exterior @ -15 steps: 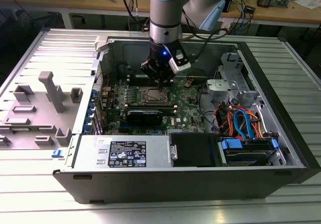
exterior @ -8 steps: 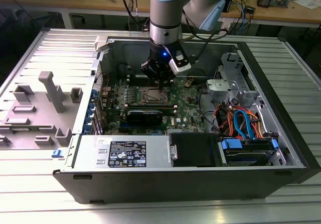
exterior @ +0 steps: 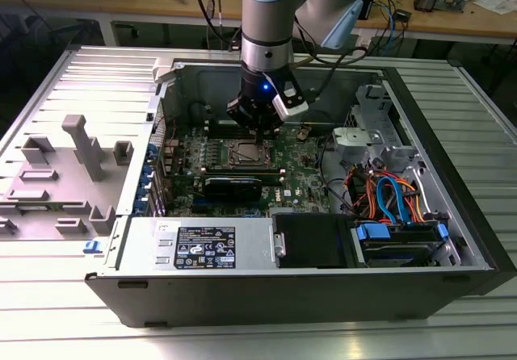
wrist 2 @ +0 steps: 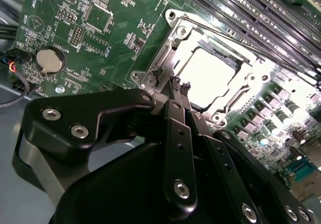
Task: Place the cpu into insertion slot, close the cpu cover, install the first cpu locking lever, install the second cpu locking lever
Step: 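Install the second cpu locking lever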
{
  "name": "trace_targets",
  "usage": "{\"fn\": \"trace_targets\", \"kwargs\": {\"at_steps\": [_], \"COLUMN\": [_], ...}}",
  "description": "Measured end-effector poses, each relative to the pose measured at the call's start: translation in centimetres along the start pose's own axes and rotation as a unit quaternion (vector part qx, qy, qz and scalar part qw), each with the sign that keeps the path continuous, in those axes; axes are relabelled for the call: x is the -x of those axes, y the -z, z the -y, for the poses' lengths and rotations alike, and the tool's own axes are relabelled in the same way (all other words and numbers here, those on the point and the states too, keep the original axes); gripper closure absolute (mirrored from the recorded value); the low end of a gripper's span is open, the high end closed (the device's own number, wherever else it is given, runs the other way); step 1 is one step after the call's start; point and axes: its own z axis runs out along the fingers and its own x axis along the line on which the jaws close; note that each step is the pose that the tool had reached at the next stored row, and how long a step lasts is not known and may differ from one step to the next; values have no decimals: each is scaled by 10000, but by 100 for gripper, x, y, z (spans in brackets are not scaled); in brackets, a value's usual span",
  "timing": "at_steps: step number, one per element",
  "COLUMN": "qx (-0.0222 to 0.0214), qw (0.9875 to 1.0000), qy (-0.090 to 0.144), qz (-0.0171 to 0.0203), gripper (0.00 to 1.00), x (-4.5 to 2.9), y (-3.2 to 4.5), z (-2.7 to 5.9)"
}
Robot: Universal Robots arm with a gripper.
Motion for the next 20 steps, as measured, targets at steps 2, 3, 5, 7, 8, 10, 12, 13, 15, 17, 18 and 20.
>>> {"fn": "trace_targets", "kwargs": {"at_steps": [2, 3, 5, 7, 8, 10, 12, 13, 15, 17, 18, 20], "qx": [-1, -1, -1, -1, -1, -1, -1, -1, -1, 2, 7, 7], "qw": [10000, 10000, 10000, 10000, 10000, 10000, 10000, 10000, 10000, 10000, 10000, 10000], "qy": [0, 0, 0, 0, 0, 0, 0, 1, 0, 0, 1, 0], "qz": [0, 0, 0, 0, 0, 0, 0, 0, 0, -1, -4, -6], "gripper": [89, 89, 89, 89, 89, 89, 89, 89, 89, 89, 89, 89], "x": [0, 0, 0, 0, 0, 0, 0, 0, 0, 0, 0, 1], "y": [0, 0, 0, 0, 0, 0, 0, 0, 0, 2, 7, 53], "z": [3, 5, 7, 10, 10, 10, 11, 11, 11, 12, 12, 12]}}
